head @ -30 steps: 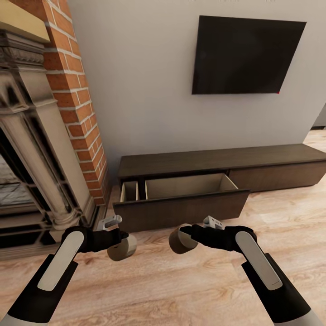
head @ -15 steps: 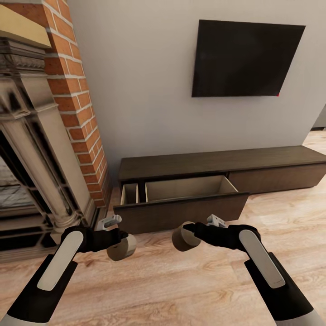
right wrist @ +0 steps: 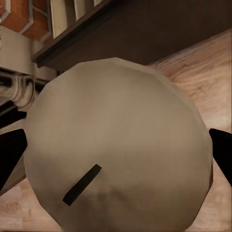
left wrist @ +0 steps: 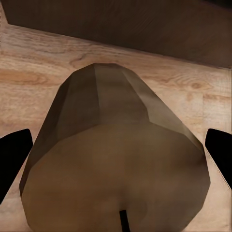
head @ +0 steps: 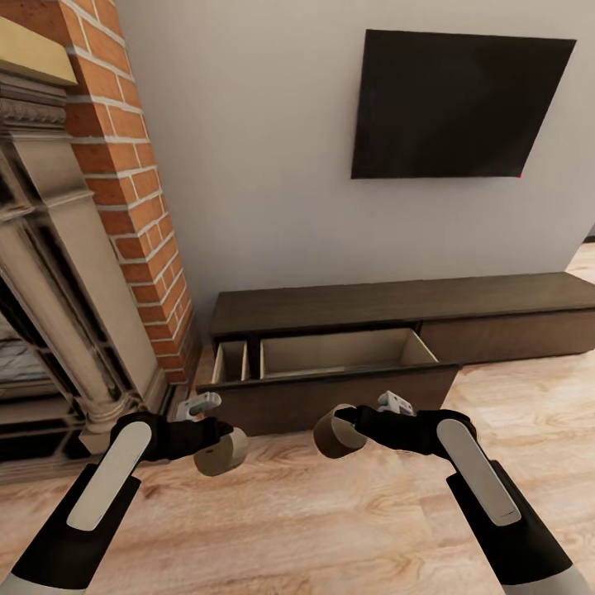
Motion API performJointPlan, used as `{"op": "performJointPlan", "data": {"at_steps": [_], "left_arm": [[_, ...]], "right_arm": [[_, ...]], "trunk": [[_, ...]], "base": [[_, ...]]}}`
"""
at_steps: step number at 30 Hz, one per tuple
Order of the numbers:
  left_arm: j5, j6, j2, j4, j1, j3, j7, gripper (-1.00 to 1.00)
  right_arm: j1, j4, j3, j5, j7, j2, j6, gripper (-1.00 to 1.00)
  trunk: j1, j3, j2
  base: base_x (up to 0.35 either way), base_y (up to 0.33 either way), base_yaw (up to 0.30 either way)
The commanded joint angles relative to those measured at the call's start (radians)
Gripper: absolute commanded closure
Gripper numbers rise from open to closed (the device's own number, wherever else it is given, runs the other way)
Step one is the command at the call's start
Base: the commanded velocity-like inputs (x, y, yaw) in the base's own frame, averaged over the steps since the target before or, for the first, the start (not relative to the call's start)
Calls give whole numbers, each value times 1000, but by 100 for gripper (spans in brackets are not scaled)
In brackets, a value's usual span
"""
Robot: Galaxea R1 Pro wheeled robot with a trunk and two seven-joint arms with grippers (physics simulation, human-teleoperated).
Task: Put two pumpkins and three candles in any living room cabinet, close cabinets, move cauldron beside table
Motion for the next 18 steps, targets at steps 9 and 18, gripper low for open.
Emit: {"op": "performJointPlan", "data": {"at_steps": [9, 18], "left_arm": [[10, 0, 0, -2, -1, -4, 11, 100], [12, 0, -3, -2, -1, -4, 11, 100]], "right_arm": [[-1, 0, 2, -12, -10, -1, 0, 100], [0, 0, 1, -12, -9, -2, -1, 100]], "trunk": [[0, -5, 0], [-23, 13, 42]], "base": [[190, -236, 273], [15, -27, 89]]}}
